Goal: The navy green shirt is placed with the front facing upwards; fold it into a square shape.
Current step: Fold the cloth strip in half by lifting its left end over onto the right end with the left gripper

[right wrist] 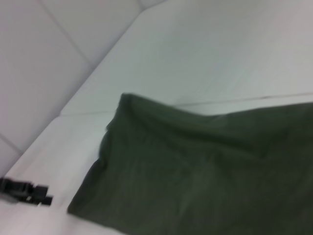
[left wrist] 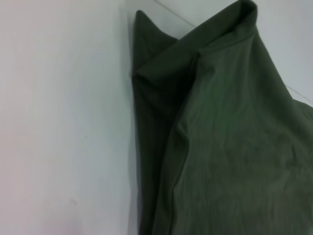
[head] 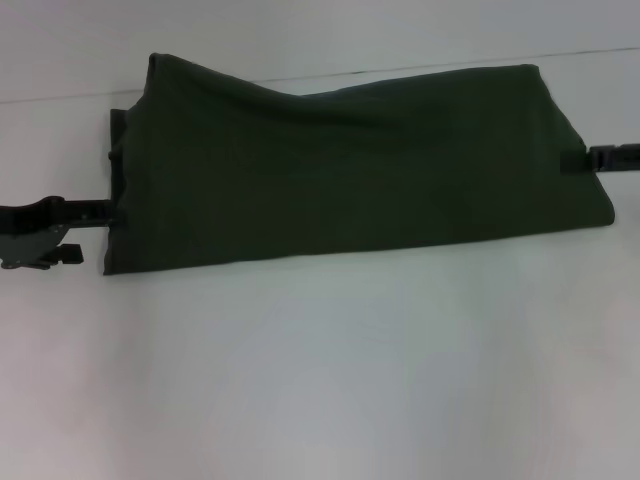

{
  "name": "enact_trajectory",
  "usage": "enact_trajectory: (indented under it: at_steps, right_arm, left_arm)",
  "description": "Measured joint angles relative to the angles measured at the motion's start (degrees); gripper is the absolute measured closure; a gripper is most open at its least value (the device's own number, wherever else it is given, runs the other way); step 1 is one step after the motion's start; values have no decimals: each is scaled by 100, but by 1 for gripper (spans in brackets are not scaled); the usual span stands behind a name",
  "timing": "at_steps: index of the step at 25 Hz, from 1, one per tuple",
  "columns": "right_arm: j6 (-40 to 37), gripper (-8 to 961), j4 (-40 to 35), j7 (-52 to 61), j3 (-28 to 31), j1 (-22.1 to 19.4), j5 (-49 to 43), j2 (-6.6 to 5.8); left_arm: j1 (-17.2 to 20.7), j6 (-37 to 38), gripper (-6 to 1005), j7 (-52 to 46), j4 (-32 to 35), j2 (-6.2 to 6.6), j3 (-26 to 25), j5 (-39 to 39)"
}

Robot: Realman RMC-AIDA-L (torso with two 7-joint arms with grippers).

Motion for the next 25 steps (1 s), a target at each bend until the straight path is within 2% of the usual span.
enact_trajectory:
  at_steps: [5, 9, 17, 25]
  right_arm:
    - [139, 36, 4, 128, 126, 9, -9, -120]
    - [226, 38, 16, 152, 111, 19, -34, -152]
    - [372, 41, -25, 105, 144, 38, -209, -132]
    - [401, 44, -32, 17, 223, -24, -200, -120]
  left_arm:
    - [-69, -78, 61, -26, -59, -5, 10, 6]
    - [-110, -80, 66, -10, -62, -2, 19, 6]
    - [20, -215, 75, 192, 21, 5, -3, 6]
    - [259, -239, 84, 187, 207, -146, 34, 5]
